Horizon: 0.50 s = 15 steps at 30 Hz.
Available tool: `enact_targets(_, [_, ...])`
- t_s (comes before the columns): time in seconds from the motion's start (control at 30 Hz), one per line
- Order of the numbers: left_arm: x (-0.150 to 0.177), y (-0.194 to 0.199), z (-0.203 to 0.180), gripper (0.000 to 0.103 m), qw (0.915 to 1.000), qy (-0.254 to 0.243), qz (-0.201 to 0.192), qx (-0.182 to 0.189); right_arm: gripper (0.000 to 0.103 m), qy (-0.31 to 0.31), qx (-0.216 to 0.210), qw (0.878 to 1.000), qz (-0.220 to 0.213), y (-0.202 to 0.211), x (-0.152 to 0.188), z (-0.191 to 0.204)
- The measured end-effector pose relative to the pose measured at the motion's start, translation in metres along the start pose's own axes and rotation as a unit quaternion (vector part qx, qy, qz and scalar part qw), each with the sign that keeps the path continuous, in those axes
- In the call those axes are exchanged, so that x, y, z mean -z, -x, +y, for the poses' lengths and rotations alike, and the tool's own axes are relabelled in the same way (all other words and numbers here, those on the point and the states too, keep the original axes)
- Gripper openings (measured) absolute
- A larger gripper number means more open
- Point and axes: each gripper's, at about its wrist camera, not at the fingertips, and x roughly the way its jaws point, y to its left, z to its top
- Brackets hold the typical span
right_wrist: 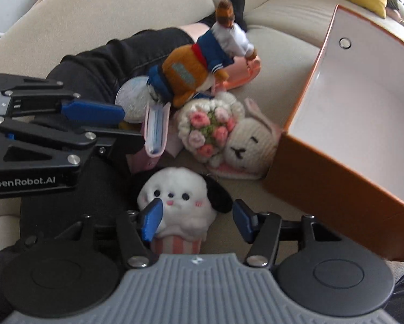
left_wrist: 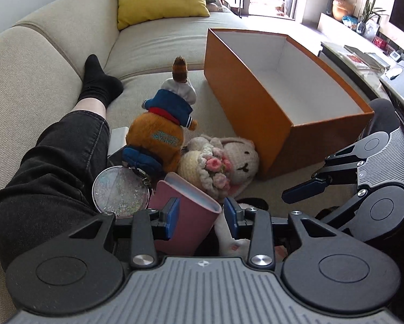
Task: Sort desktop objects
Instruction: 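Lower the right gripper onto the white-and-black plush puppy and grasp it, then lift the puppy with the right gripper while the left gripper grasps the crocheted bunny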
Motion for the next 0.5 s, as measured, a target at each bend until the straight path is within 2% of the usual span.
enact_targets(0.07, [0.001,0.001,0.001,0.042,1.0,0.002,0.002,0.002,0.063,0.009,-0.004,1.0,0.019,-0.01,0.0,0.004])
enact_targets(0.2, [-0.001,0.0,0.004,0.042,1.0,0.007,0.0,0.002,0.064,0.025,-0.018,0.999,0.032,-0.02,-0.001,0.011])
enact_targets(0.23, [-0.001,-0.001,0.004,0.042,1.0,0.006,0.001,0.004,0.069,0.029,-0.016,0.999,0.035,-0.023,-0.002,0.012])
enact_targets(0.33, [-0.003,-0.004,0.003,0.042,1.0,0.002,0.0,0.007,0.071,0.032,-0.024,0.998,0.054,-0.036,-0.004,0.012])
enact_targets(0.4, [-0.005,-0.006,0.002,0.042,1.0,-0.004,-0.001,0.008,0.07,0.035,-0.016,0.998,0.052,-0.038,-0.005,0.012])
enact_targets(0.5, [-0.008,-0.01,-0.001,0.043,0.9997,-0.024,0.001,0.006,0.063,0.021,-0.025,0.998,0.045,-0.032,-0.005,0.005])
